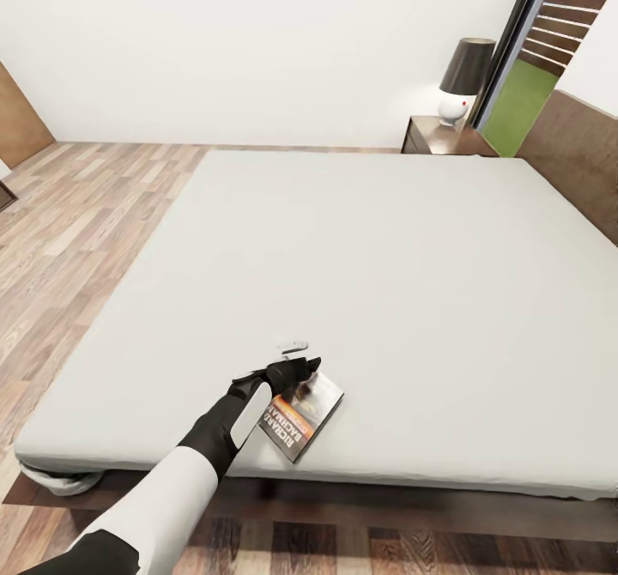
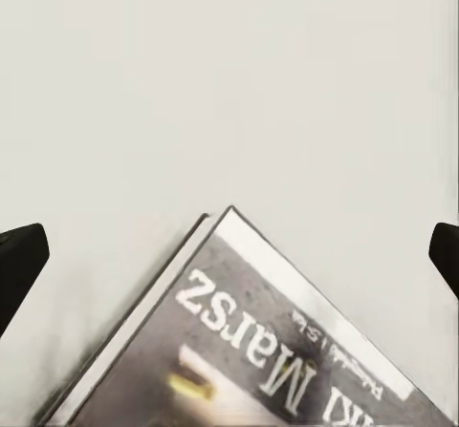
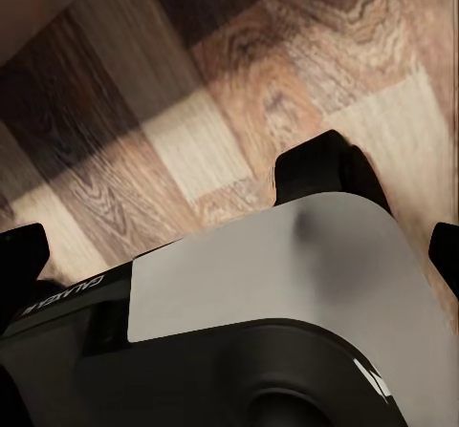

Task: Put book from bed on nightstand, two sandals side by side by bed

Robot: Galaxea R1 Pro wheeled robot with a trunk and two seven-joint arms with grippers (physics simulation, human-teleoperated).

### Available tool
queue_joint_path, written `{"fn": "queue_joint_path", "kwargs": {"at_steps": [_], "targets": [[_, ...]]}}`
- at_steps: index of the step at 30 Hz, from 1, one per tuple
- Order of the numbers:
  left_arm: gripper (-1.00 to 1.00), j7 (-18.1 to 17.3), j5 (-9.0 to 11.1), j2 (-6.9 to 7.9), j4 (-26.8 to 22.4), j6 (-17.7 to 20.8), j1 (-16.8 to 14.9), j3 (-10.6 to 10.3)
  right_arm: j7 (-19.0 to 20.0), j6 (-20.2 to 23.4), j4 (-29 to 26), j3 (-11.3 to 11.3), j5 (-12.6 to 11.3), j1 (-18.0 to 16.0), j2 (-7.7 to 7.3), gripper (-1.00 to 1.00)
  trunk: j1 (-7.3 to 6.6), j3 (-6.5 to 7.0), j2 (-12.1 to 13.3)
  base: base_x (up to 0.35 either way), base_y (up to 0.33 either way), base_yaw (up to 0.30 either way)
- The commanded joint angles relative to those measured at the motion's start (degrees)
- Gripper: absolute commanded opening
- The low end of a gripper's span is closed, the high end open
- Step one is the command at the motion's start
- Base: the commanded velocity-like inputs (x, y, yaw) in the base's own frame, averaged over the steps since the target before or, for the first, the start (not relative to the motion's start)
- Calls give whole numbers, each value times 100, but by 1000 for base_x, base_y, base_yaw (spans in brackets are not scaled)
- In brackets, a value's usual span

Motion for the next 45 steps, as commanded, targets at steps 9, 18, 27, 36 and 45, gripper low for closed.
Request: {"fn": "queue_joint_path", "kwargs": {"at_steps": [9, 18, 27, 36, 45], "targets": [[100, -3, 28, 0, -5, 25, -2, -5, 30, 13, 19, -27, -19, -8, -2, 100, 1, -4, -2, 34, -68, 0], [100, -10, 33, 0, -5, 22, 2, -5, 30, 13, 19, -27, -19, -8, -2, 100, 1, -4, -2, 1, -2, 0], [100, -12, 33, 0, -5, 23, 3, -5, 29, 13, 19, -27, -19, -8, -2, 100, 1, -4, -2, -1, 0, 0], [100, -12, 33, 0, -3, 25, 2, -8, 29, 13, 19, -27, -19, -8, -2, 100, 1, -4, -2, -151, 0, 0], [100, -12, 33, 0, -5, 22, 1, -6, 29, 13, 19, -27, -19, -8, -2, 100, 1, -4, -2, -20, 0, 0]]}}
